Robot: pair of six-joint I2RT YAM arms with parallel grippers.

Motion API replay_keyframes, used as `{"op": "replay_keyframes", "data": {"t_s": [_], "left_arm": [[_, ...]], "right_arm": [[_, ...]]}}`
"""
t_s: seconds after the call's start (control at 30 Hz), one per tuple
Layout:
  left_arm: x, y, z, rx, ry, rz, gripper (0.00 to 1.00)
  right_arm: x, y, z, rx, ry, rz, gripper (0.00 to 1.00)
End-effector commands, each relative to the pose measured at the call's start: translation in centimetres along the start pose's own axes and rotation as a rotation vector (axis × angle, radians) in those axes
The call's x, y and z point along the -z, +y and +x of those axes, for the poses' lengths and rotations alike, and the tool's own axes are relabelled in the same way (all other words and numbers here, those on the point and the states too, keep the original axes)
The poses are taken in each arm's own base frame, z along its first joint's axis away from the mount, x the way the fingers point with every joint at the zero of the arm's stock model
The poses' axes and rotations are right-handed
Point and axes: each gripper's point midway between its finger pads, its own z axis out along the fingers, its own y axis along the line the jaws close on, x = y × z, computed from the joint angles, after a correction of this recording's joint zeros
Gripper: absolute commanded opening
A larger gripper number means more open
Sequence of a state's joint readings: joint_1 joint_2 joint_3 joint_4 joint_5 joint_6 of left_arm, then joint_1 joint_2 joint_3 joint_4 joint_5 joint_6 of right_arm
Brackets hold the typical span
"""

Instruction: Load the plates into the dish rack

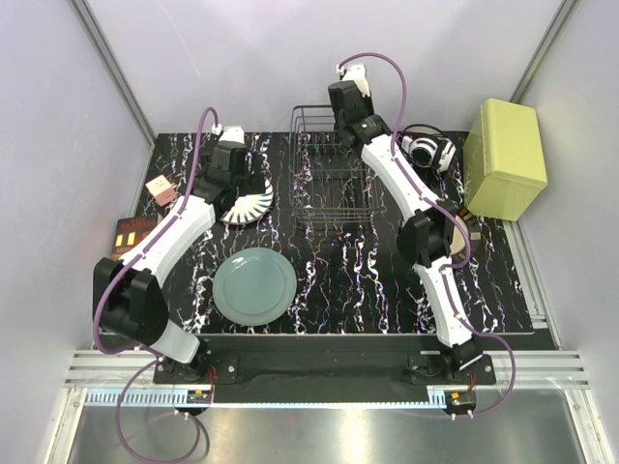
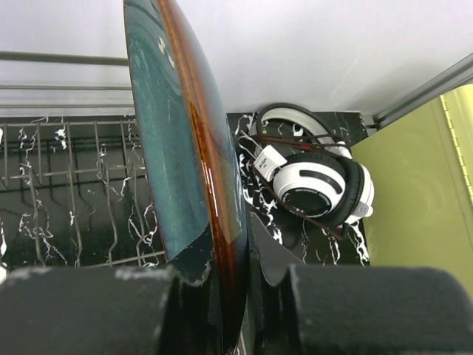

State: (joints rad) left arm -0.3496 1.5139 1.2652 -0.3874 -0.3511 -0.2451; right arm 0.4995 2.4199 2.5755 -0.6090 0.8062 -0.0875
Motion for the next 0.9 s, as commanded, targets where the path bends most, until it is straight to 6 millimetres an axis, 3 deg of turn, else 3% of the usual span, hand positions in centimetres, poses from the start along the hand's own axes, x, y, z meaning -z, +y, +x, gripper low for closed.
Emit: {"op": "replay_keyframes", "data": {"t_s": [0.0,0.53,0.6,0.63,0.73,0.87], "left_arm": [[0.2,0.2,-1.3,0.028,-0.057,-0.016,0.99],[-0.2,0.2,-0.2,0.011,-0.034,-0.017,0.99],[-0.3,0.1,-0.1,0.011,-0.029,-0.012,0.99],[-0.3,0.1,-0.1,0.011,-0.028,-0.012,0.99],[-0.3,0.3,-0.1,0.01,-0.028,-0.019,0.99],[-0.2,1.0,0.2,0.001,-0.03,-0.05,0.99]], "right_arm": [[1.7,-1.0,-5.6,-0.19,-0.146,0.022,0.0],[-1.5,1.9,-1.0,-0.162,-0.081,0.06,0.0],[-1.6,1.9,-0.9,-0.155,-0.079,0.059,0.14],[-1.6,2.0,-0.8,-0.149,-0.077,0.057,0.3],[-1.4,1.6,-0.8,-0.123,-0.074,0.06,0.62],[-0.4,0.5,-1.3,-0.102,-0.07,0.057,0.69]]}}
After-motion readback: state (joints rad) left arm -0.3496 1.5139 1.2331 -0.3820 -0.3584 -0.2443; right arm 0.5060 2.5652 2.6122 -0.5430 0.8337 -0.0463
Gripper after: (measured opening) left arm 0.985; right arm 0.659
